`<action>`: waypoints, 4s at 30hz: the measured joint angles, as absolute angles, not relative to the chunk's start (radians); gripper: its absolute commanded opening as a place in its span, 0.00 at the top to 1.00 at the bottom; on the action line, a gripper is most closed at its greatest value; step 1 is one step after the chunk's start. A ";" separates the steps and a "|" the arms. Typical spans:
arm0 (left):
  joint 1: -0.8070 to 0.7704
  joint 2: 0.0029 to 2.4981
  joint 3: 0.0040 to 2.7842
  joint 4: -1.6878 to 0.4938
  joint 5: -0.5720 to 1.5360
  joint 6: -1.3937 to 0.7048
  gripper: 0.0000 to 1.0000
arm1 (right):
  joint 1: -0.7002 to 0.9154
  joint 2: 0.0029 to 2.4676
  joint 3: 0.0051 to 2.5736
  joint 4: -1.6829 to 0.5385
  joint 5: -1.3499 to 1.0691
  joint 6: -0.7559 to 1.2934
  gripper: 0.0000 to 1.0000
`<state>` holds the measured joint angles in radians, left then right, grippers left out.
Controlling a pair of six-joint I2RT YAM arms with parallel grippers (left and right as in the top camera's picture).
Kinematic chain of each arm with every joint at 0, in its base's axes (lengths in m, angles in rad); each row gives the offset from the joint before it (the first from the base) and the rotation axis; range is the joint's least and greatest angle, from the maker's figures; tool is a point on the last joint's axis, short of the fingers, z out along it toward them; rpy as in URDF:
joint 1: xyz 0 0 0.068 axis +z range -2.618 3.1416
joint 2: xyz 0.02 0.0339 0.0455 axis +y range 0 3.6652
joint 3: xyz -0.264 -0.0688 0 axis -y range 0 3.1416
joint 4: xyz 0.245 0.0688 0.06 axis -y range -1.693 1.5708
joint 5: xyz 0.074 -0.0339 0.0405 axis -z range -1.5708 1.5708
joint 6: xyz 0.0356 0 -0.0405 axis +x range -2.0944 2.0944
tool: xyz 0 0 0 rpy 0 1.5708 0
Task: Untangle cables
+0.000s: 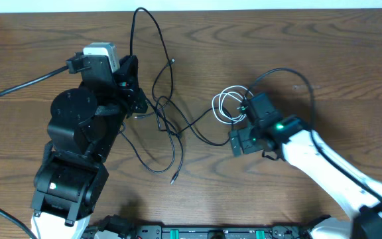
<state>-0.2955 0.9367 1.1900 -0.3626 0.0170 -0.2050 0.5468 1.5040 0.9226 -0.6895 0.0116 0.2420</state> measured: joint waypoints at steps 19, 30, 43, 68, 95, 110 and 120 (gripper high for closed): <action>-0.295 0.963 1.190 -0.406 0.017 -0.205 0.93 | 0.579 1.623 0.914 -0.179 0.068 0.002 0.02; -0.295 0.963 1.190 -0.409 0.017 -0.205 0.93 | 0.553 1.795 0.915 -0.001 0.222 0.175 0.02; -0.295 0.963 1.190 -0.415 0.017 -0.205 0.93 | 0.539 1.814 0.914 0.118 0.252 0.336 0.05; -0.295 0.963 1.190 -0.415 0.017 -0.205 0.92 | 0.591 1.814 0.914 0.117 0.227 0.939 0.01; -0.295 0.963 1.190 -0.417 0.029 -0.202 0.93 | 0.601 2.001 0.934 0.317 0.233 1.002 0.99; -0.295 0.963 1.190 -0.420 0.032 -0.194 0.93 | 0.600 1.527 0.910 -0.004 0.020 0.643 0.99; -0.295 0.963 1.190 -0.420 0.032 -0.186 0.93 | 0.600 1.071 0.913 -0.222 0.146 0.474 0.99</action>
